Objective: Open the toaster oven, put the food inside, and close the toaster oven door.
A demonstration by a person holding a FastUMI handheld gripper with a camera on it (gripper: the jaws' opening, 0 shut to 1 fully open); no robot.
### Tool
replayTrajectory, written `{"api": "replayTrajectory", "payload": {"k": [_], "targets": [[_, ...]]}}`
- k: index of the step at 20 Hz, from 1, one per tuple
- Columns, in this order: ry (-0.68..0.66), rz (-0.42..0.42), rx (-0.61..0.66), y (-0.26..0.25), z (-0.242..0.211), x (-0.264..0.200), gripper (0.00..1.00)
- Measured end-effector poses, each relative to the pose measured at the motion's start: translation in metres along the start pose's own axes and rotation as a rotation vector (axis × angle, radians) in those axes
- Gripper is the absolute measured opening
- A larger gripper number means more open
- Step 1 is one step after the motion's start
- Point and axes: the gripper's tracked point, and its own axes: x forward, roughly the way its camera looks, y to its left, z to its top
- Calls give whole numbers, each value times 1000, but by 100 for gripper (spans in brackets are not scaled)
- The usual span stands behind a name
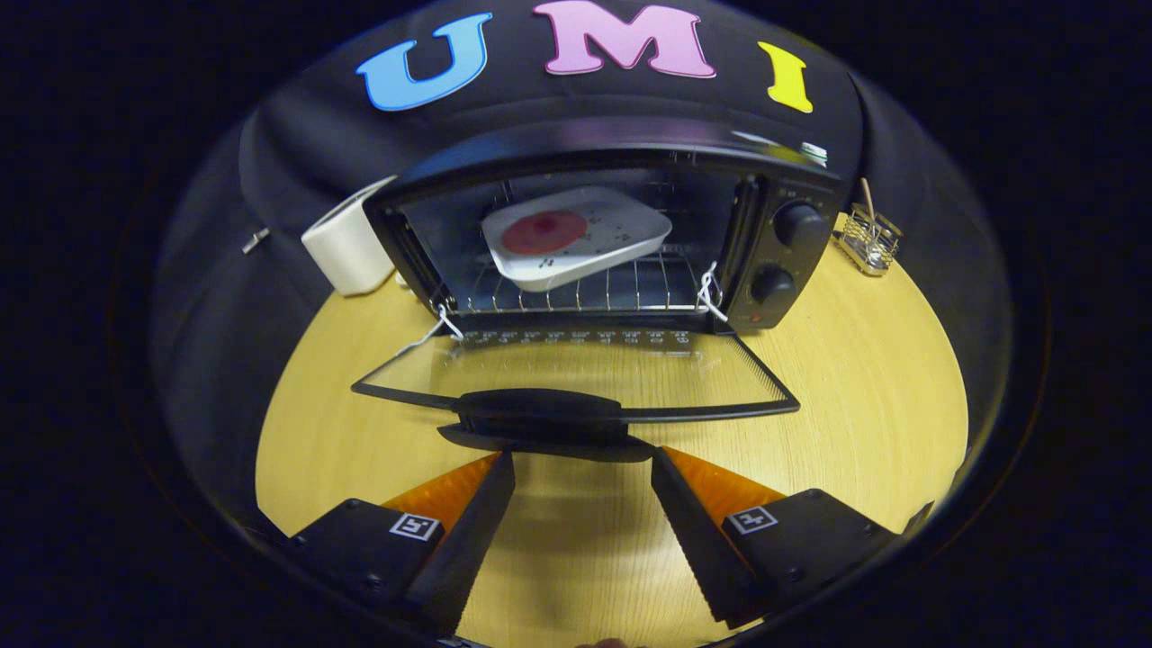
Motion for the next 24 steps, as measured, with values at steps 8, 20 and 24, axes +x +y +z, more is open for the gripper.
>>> {"api": "replayTrajectory", "payload": {"k": [8,20,24], "targets": [[-250,41,-50,14,93,-48,100],[-592,-10,-134,-55,157,-173,99],[-696,-57,-162,-92,160,-223,99]]}}
